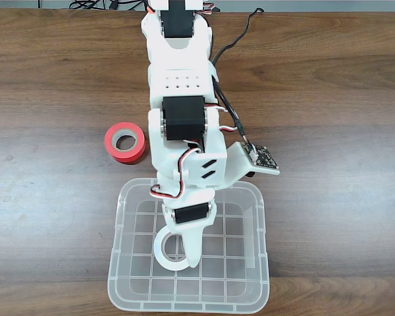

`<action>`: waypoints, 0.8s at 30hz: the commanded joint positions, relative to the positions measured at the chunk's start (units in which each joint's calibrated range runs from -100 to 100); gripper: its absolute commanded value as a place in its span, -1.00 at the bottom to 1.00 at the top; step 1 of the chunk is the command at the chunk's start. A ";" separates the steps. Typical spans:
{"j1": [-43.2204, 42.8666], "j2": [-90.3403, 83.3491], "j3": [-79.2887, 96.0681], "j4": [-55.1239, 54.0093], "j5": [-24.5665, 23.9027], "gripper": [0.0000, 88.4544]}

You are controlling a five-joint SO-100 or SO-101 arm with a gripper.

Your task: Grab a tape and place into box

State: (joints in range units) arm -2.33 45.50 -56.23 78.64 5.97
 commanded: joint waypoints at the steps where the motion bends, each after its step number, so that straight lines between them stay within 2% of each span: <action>1: 1.01 -3.99 -4.70 0.72 -0.28 -0.42; 8: 0.28 -9.54 -4.70 5.86 -1.28 -0.43; 16: 0.13 -22.65 -4.70 17.85 -4.55 -0.90; 24: -1.77 -38.50 -2.07 21.36 -4.97 -0.94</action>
State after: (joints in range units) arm -2.78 22.31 -56.32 98.39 1.07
